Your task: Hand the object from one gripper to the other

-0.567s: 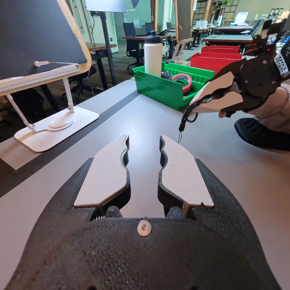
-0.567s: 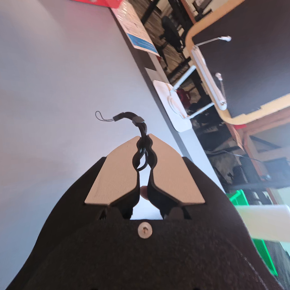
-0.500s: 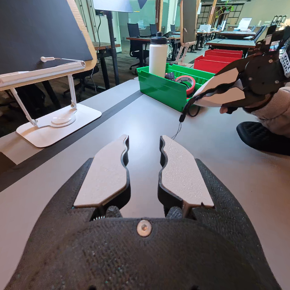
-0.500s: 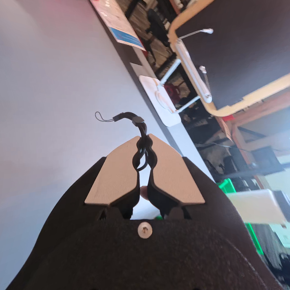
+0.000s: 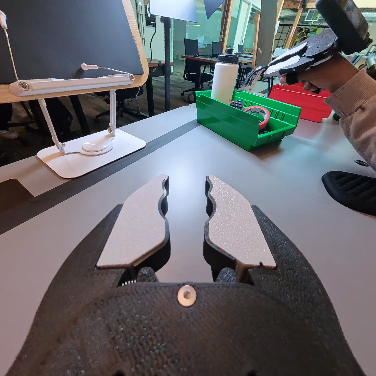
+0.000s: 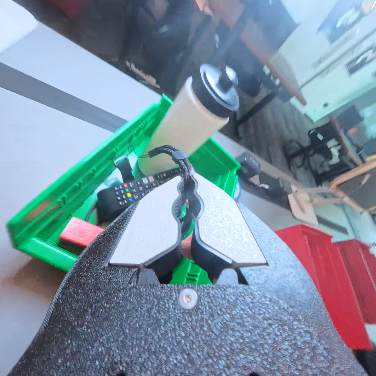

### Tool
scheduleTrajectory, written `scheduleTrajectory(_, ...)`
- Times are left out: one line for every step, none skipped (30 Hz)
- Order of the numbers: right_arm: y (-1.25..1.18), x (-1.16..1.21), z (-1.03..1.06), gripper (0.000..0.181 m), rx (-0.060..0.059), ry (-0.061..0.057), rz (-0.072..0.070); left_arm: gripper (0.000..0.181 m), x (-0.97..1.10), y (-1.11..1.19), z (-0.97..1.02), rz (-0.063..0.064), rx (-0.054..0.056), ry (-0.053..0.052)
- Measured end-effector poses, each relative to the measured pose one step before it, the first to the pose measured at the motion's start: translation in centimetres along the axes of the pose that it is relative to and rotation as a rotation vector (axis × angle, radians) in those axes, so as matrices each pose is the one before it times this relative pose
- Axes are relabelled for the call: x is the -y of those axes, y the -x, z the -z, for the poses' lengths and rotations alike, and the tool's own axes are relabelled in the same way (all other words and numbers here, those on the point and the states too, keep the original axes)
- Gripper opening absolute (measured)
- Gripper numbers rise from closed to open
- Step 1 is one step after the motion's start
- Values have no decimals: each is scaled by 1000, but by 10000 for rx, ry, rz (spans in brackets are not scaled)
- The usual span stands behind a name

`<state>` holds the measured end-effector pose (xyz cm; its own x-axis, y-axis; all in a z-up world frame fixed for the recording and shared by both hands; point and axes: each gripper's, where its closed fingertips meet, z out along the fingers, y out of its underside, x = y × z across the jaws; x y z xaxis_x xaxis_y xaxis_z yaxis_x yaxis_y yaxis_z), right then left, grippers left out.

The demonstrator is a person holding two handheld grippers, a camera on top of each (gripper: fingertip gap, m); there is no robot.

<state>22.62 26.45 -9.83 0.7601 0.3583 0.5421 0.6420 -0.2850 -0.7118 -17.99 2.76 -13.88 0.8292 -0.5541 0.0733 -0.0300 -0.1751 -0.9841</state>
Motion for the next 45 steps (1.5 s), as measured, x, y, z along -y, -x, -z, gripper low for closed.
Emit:
scheduleTrajectory(-82, -1309, -923, 4, 173, 551, -320, 34, -137, 148, 2, 23, 26, 29)
scheduleTrajectory(53, -1171, -834, 4, 206, 448, -248, 34, -120, 124, -3, 5, 23, 31)
scheduleTrajectory(282, -1111, -690, 4, 330, 375, -55, 33, -117, 128, 3, -45, 41, 24)
scheduleTrajectory(359, -1241, -521, 5, 392, 515, 49, 33, -111, 144, -5, -94, 67, 26)
scheduleTrajectory(375, -1020, -353, 12, 399, 412, 86, 32, -115, 142, -16, -122, 81, 30)
scheduleTrajectory(19, -427, -124, 26, 179, 83, -35, 32, -132, 120, -34, -110, 70, 39)
scheduleTrajectory(-129, 216, 198, 32, 119, -289, -224, 32, -126, 118, -44, -68, 64, 28)
scheduleTrajectory(61, 636, 446, 40, 293, -464, -345, 32, -120, 78, -48, -20, 37, 15)
scheduleTrajectory(80, 1020, 643, 44, 289, -617, -411, 32, -107, 61, -29, 19, 20, 10)
scheduleTrajectory(50, 1367, 812, 44, 194, -784, -409, 33, -46, 72, -9, 25, 35, -28)
scheduleTrajectory(73, 1563, 851, 44, 108, -849, -317, 33, -1, 99, 20, 18, 47, -36)
scheduleTrajectory(165, 1675, 836, 44, 50, -878, -180, 33, -5, 114, 29, 14, 53, -16)
scheduleTrajectory(309, 1671, 794, 43, 48, -861, -80, 33, 22, 135, 46, 12, 58, -24)
scheduleTrajectory(514, 1659, 722, 42, 109, -820, -14, 33, 79, 156, 66, 11, 66, -58)
scheduleTrajectory(563, 1754, 707, 42, 86, -868, -23, 34, 68, 146, 72, 16, 65, -58)
scheduleTrajectory(668, 1796, 678, 41, 108, -874, -74, 34, 37, 171, 62, 28, 64, -20)
scheduleTrajectory(903, 1773, 579, 41, 245, -834, -119, 35, -13, 189, 43, 39, 64, 17)
scheduleTrajectory(979, 1651, 450, 41, 266, -781, -205, 35, -47, 173, 36, 46, 42, 30)
scheduleTrajectory(1103, 1422, 305, 41, 329, -693, -302, 36, -47, 150, 25, 54, 18, 24)
scheduleTrajectory(1303, 1082, 135, 41, 448, -543, -370, 36, -21, 201, 48, 52, 43, 9)
scheduleTrajectory(1383, 649, -39, 41, 493, -351, -385, 37, 36, 258, 77, 20, 68, -9)
scheduleTrajectory(1465, 249, -224, 41, 535, -174, -336, 38, 91, 372, 128, -25, 131, -2)
scheduleTrajectory(1390, -33, -369, 41, 479, -103, -286, 40, 190, 528, 204, -62, 212, -27)
scheduleTrajectory(1301, -250, -476, 41, 398, -114, -214, 41, 401, 658, 336, -40, 229, -94)
scheduleTrajectory(1184, -519, -589, 41, 336, -23, -102, 42, 652, 871, 491, 3, 255, -161)
scheduleTrajectory(1080, -765, -662, 41, 280, 81, -12, 42, 963, 1203, 668, 8, 334, -238)
scheduleTrajectory(1005, -970, -715, 40, 275, 157, 88, 42, 1207, 1620, 833, 17, 450, -289)
scheduleTrajectory(885, -1062, -705, 38, 214, 206, 141, 42, 1306, 2056, 889, 70, 546, -263)
scheduleTrajectory(756, -1079, -689, 36, 141, 208, 163, 42, 1243, 2343, 853, 212, 544, -155)
scheduleTrajectory(710, -1110, -654, 33, 120, 257, 166, 42, 1168, 2488, 770, 382, 490, -81)
scheduleTrajectory(710, -1055, -611, 31, 155, 275, 158, 42, 1251, 2603, 694, 429, 504, -127)
scheduleTrajectory(782, -864, -544, 30, 221, 186, 146, 41, 1196, 2700, 504, 356, 558, -56)
scheduleTrajectory(713, -712, -470, 29, 198, 129, 116, 41, 930, 2645, 215, 260, 543, 152)
scheduleTrajectory(601, -618, -417, 29, 154, 135, 99, 41, 616, 2605, -34, 228, 579, 335)
scheduleTrajectory(560, -501, -342, 29, 162, 115, 102, 41, 341, 2505, -238, 171, 592, 438)
scheduleTrajectory(453, -390, -285, 29, 115, 104, 85, 41, 12, 2281, -441, 174, 526, 521)
scheduleTrajectory(292, -317, -227, 28, 51, 99, 65, 40, -257, 2049, -616, 249, 444, 562)
scheduleTrajectory(228, -295, -167, 28, 51, 93, 58, 39, -575, 1847, -765, 321, 384, 593)
scheduleTrajectory(194, -240, -115, 28, 67, 76, 34, 39, -970, 1584, -921, 413, 293, 682)
scheduleTrajectory(95, -205, -60, 27, 31, 48, 6, 39, -1171, 1245, -1042, 449, 167, 660)
scheduleTrajectory(34, -184, -14, 26, 18, 49, 1, 39, -1312, 1027, -1093, 420, 115, 637)
scheduleTrajectory(-33, -161, 20, 25, 14, 47, -6, 39, -1295, 856, -1067, 326, 117, 587)
scheduleTrajectory(-76, -161, 44, 24, 10, 48, -18, 38, -1070, 665, -986, 236, 135, 420)
scheduleTrajectory(-86, -142, 69, 23, 27, 44, -25, 38, -921, 398, -939, 178, 99, 325)
scheduleTrajectory(-72, -131, 67, 21, 55, 41, -28, 37, -898, 158, -937, 116, 51, 337)
